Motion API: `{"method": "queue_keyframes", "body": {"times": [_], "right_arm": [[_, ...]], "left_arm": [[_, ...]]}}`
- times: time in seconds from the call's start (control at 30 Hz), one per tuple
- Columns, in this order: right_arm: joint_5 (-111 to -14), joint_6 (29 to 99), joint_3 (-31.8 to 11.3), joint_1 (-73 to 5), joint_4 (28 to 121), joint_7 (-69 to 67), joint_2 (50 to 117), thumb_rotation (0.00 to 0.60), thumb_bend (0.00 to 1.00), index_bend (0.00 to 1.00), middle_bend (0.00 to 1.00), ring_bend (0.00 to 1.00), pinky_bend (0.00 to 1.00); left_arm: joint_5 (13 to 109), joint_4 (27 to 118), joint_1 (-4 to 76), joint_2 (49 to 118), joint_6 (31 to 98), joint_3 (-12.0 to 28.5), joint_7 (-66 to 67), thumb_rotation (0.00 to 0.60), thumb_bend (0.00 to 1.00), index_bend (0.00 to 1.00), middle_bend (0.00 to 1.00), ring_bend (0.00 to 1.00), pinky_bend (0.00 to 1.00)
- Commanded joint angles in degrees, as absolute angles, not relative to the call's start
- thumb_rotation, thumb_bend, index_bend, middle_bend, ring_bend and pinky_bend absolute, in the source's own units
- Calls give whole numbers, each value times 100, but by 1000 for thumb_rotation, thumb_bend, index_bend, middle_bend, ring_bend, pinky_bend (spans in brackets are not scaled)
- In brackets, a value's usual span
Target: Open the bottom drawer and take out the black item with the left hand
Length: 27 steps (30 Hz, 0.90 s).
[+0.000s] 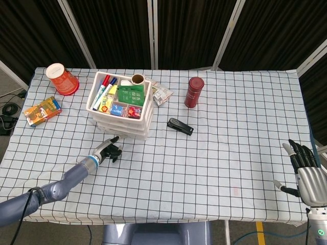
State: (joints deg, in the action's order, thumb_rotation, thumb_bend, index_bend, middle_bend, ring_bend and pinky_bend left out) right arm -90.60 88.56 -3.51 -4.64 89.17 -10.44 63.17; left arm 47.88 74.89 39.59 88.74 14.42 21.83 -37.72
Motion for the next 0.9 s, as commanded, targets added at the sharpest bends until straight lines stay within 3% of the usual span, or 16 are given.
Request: {"method": "queue_keyframes", "body": {"times": [0.03,0.9], "right_arm": [[-9056,8851,-351,-466,8918,-1042,6317,600,24,13,0,0,0],[-9025,8858,-363,-457,8922,-1057,6300,600,23,13,0,0,0]], "left_arm": [[4759,7458,3998,8892,1424,2175,-3756,600,804,94,920,911,765],[4883,7594,4044,8951,1407,2143,-3560,600,805,173,919,911,765]]}}
